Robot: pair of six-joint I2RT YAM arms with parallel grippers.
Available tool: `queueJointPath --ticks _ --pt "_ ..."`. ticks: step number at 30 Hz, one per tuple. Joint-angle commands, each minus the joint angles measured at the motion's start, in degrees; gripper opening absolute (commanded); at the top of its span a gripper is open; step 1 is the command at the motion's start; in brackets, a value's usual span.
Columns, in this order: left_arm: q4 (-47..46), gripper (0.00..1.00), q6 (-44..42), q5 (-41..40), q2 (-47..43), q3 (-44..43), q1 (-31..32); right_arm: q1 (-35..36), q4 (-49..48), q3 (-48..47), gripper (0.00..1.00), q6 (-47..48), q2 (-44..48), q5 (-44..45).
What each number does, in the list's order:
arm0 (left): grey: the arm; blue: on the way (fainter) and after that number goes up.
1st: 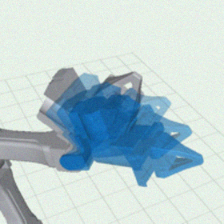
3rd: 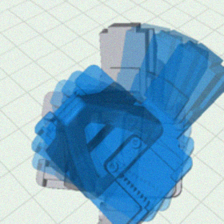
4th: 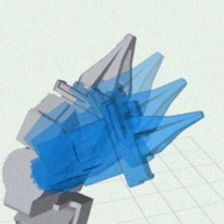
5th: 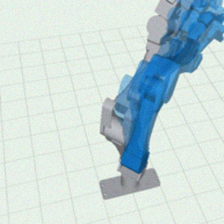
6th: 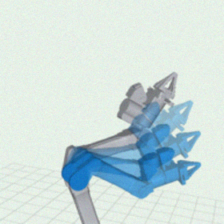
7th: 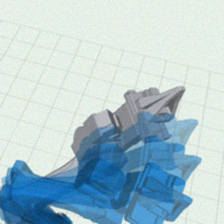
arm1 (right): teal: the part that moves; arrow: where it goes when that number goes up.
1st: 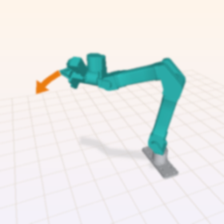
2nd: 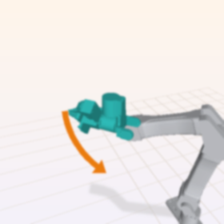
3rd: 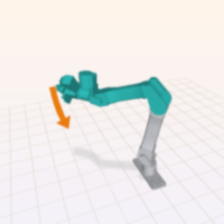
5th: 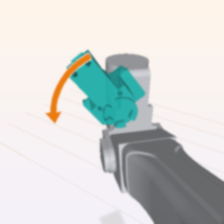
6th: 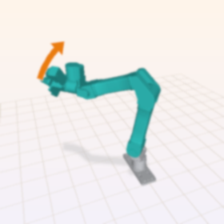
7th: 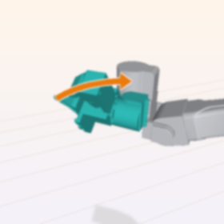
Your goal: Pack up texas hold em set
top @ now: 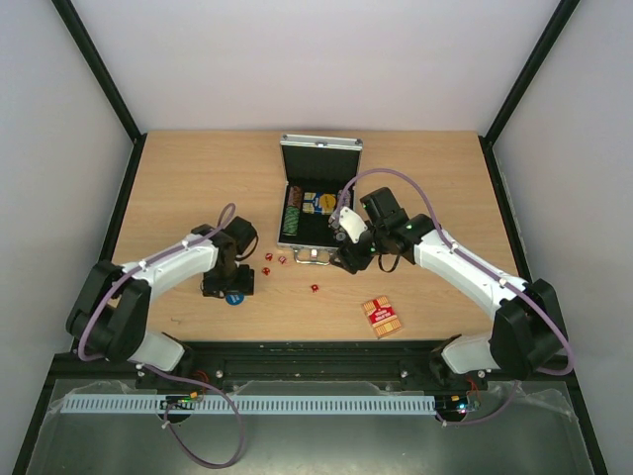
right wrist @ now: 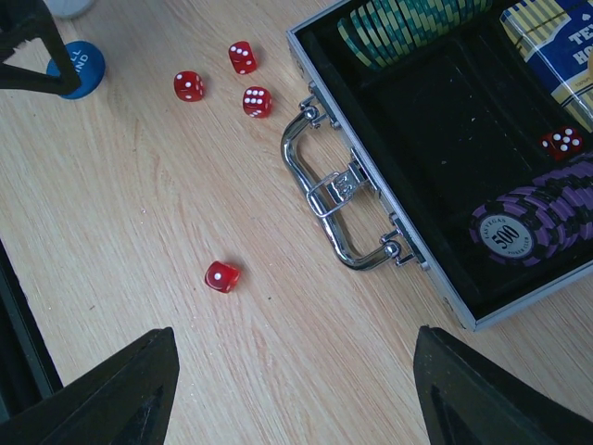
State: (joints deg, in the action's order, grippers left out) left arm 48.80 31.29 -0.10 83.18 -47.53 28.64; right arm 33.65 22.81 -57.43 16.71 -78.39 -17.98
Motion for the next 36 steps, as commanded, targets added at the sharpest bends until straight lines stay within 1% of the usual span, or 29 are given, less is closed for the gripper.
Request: queueJointPath --ticks 1,3,9,16,20,22,26,33,36 --pt "-0.9 0.78 1.7 -0.8 2.3 1.0 0.4 -0.1 0.1 1.0 0.71 0.7 0.2 -0.7" --pt "-1.7 0.79 2.0 -0.5 3.3 1.4 0.4 -0.1 0.1 0.9 0.71 0.8 0.3 -0.7" --pt "-6.7 0.79 1.8 3.6 7.2 3.5 0.8 -0.1 0.1 1.1 0.71 0.9 0.6 -0.4" --pt "-8.9 0.78 1.6 3.8 9.3 1.2 6.4 -0.2 0.0 1.2 0.71 1.0 0.3 -0.3" --pt "-8.8 0.74 1.4 2.6 10.5 -0.4 8.8 -0.2 0.1 1.3 0.71 1.0 -0.1 -0.2" --pt "-8.4 0.72 1.2 1.5 10.6 -0.7 9.0 -0.1 0.1 1.3 0.71 1.0 -0.3 -0.2" --pt "-6.9 0.71 1.4 -0.6 10.1 -1.3 9.0 -0.2 0.2 1.3 0.71 1.1 -0.4 -0.1" --pt "-7.6 0.68 1.0 0.1 10.8 -1.2 8.9 -0.2 0.3 1.3 0.71 1.2 -0.8 -0.1" --pt "-7.7 0.65 1.0 0.2 11.3 -0.9 8.9 -0.2 0.4 1.3 0.72 1.2 -0.7 -0.2"
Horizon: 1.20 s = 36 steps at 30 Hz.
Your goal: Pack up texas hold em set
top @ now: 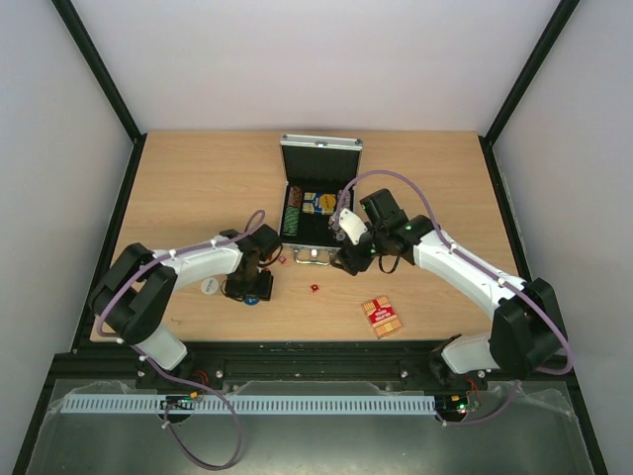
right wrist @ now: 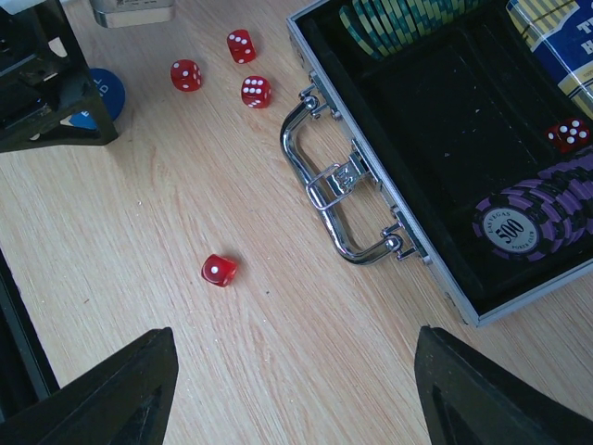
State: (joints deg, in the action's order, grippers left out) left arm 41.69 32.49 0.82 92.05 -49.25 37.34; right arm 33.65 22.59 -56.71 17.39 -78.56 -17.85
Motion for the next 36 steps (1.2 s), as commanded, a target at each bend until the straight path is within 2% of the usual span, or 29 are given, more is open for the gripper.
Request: queueJointPath --ticks 1,15,20,29,32,36 --pt "-0.6 0.64 -0.2 -0.6 2.5 0.9 0.2 -0.2 0.6 0.6 0.72 0.6 -0.5 -0.3" --pt "0.3 0.5 -0.7 -0.2 1.4 0.1 0.2 -0.2 0.6 0.7 0.72 0.7 -0.4 -0.1" --pt "3.2 0.48 -0.6 -2.2 -0.1 -2.1 0.3 -0.3 -0.3 0.7 0.71 -0.1 0.3 1.5" --pt "11.0 0.47 -2.2 -5.6 -2.2 -14.6 0.4 -6.9 -3.4 1.1 0.71 -4.0 1.8 3.7" --pt "11.2 0.47 -3.5 -6.3 0.5 -21.3 0.4 -9.3 -4.5 1.3 0.71 -5.2 2.6 4.6" --pt "10.0 0.47 -5.4 -7.0 8.6 -32.9 0.3 -11.4 -5.4 1.6 0.71 -5.9 3.4 5.1"
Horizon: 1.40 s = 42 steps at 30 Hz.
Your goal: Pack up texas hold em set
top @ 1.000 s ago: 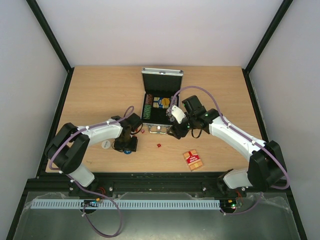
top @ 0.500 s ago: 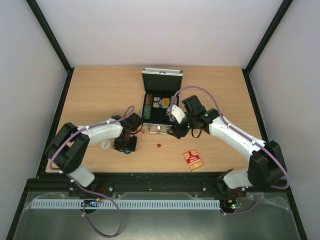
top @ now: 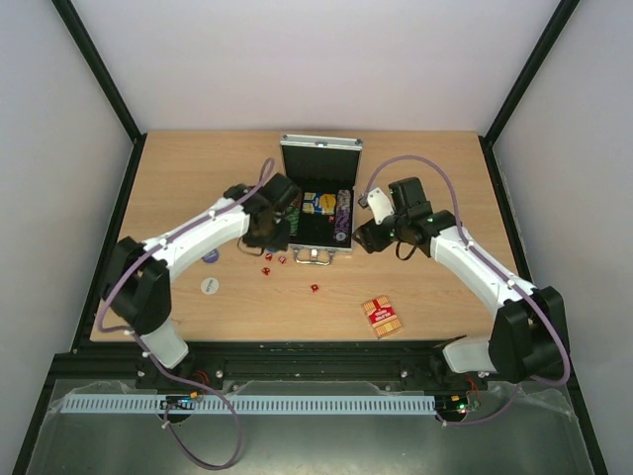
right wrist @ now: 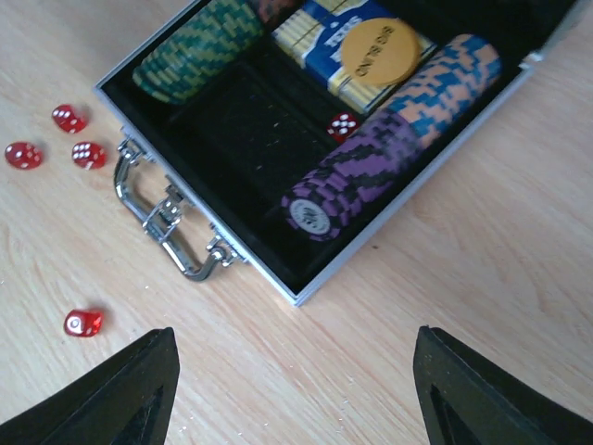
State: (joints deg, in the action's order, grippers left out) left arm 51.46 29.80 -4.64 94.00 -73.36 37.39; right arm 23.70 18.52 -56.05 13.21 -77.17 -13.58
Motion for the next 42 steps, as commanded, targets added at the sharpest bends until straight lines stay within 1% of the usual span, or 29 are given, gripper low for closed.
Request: queueJointPath --ticks 1,8,12,17,23,28,42 --pt "0.0 0.47 -3.2 -1.4 8.8 -11.7 0.2 -1.6 -1.4 1.0 0.71 -1.8 2.1 0.9" --pt "0.2 0.47 -5.5 0.2 23.4 -30.5 0.1 -2.3 -1.7 1.4 0.71 -1.5 2.1 1.2" --pt "2.4 0.47 -6.6 1.0 31.0 -40.8 -0.5 -2.3 -1.8 1.5 0.71 -1.1 2.1 1.4" --pt "2.3 0.47 -7.0 2.1 37.6 -48.2 -2.0 -2.3 -1.9 1.8 0.71 -0.9 2.0 1.7" --pt "1.2 0.47 -6.7 -0.1 41.1 -49.6 -3.9 -2.4 -1.8 1.9 0.71 -0.6 1.3 1.6" --pt "-1.1 0.47 -6.8 2.8 42.5 -49.2 -5.1 -2.4 -1.7 1.7 0.71 -0.4 0.8 1.5" --pt "-5.0 0.48 -6.1 4.8 45.3 -49.4 -6.5 -2.4 -1.6 1.9 0.71 0.0 0.0 1.3"
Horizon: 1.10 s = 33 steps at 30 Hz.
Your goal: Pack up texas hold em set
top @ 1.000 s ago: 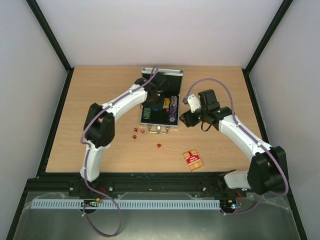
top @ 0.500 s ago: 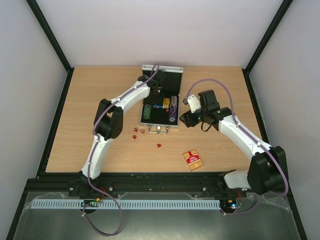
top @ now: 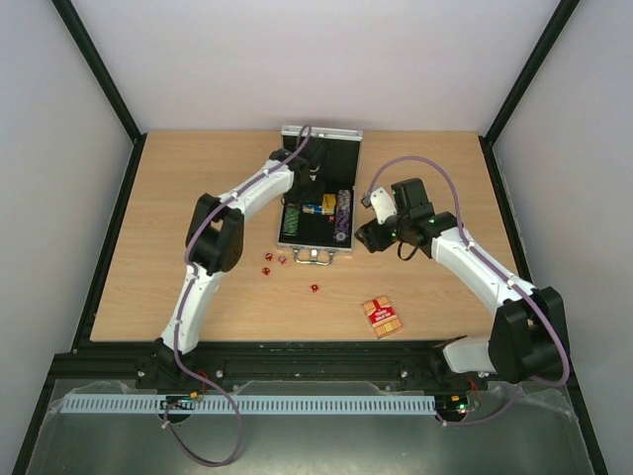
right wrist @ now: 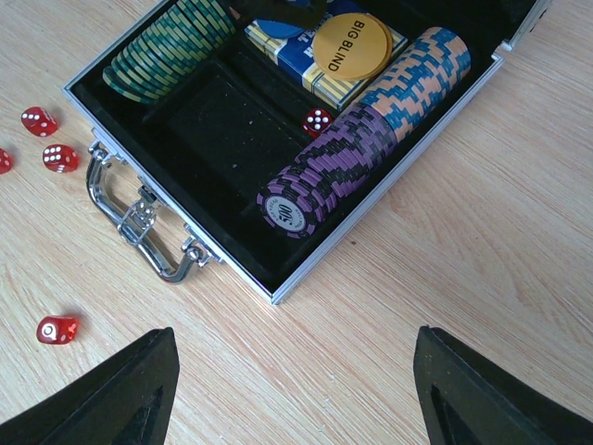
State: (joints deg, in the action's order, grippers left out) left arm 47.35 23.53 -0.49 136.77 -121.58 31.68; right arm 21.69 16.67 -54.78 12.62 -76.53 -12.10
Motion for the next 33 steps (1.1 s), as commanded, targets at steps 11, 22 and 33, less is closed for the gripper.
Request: queueJointPath --ticks 11,22,33 --pt "-1.4 0.6 0.9 0.0 2.4 -1.1 -0.8 -0.4 0.5 0.7 0.71 0.9 -1.0 -0.4" --pt "-2.2 0.6 1.7 -0.9 -5.2 2.7 -0.8 -0.4 0.6 0.6 0.71 1.0 -0.9 -0.6" --pt "-6.5 0.62 2.9 -1.9 -29.9 34.7 -0.4 -0.4 0.6 0.6 0.71 1.2 -0.1 -1.2"
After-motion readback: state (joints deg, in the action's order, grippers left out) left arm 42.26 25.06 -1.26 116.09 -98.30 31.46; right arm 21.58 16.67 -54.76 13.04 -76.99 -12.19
